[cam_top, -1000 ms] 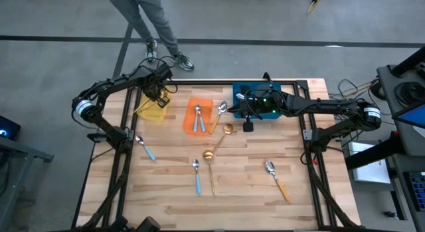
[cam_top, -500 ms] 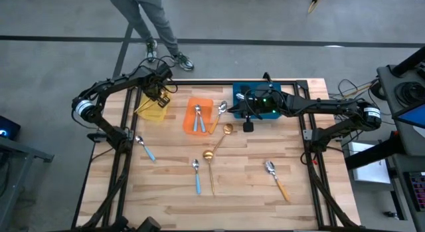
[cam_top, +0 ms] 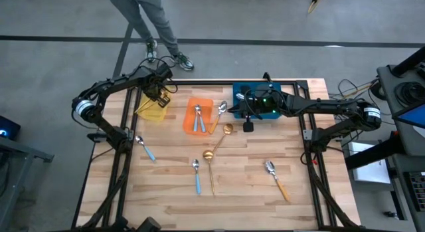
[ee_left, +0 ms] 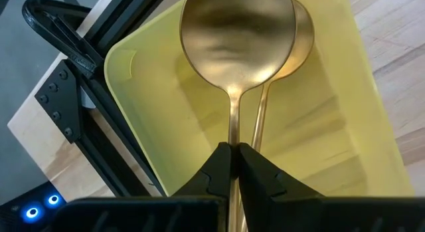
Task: Sort silverware by color (type)
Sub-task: Put the gold spoon into the yellow bin
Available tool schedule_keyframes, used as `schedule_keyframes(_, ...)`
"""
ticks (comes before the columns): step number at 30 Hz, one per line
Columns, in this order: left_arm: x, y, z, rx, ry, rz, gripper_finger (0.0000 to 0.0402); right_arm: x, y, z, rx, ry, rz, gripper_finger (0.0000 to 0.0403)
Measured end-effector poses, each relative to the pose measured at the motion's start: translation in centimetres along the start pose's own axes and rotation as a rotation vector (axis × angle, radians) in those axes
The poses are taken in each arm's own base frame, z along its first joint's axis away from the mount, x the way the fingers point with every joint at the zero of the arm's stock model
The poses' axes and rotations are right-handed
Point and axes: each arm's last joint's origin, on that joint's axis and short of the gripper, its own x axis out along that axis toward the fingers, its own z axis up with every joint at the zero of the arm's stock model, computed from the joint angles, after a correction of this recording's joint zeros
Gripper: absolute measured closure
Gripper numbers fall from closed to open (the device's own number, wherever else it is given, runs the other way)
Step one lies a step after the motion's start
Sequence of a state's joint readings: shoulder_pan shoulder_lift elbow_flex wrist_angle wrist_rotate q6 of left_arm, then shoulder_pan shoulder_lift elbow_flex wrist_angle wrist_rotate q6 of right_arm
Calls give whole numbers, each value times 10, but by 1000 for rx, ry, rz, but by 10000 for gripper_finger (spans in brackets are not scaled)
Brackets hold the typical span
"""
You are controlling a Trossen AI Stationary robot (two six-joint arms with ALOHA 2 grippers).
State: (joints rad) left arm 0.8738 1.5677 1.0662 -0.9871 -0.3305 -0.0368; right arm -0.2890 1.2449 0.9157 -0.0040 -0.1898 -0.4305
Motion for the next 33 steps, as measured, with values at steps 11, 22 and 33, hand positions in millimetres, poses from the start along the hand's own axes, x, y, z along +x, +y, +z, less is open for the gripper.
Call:
schedule_keyframes(11, 1, 0, 0, -10, 0, 0, 401, 0, 0, 0, 0, 0, 0, 390)
schedule_keyframes(22, 7, -2, -5, -28, 20, 1, 401, 0, 0, -1, 2, 7, 4, 390)
schedule_keyframes(33, 16, -5, -11, -33, 42, 1, 401, 0, 0, -1, 3, 15, 0, 390)
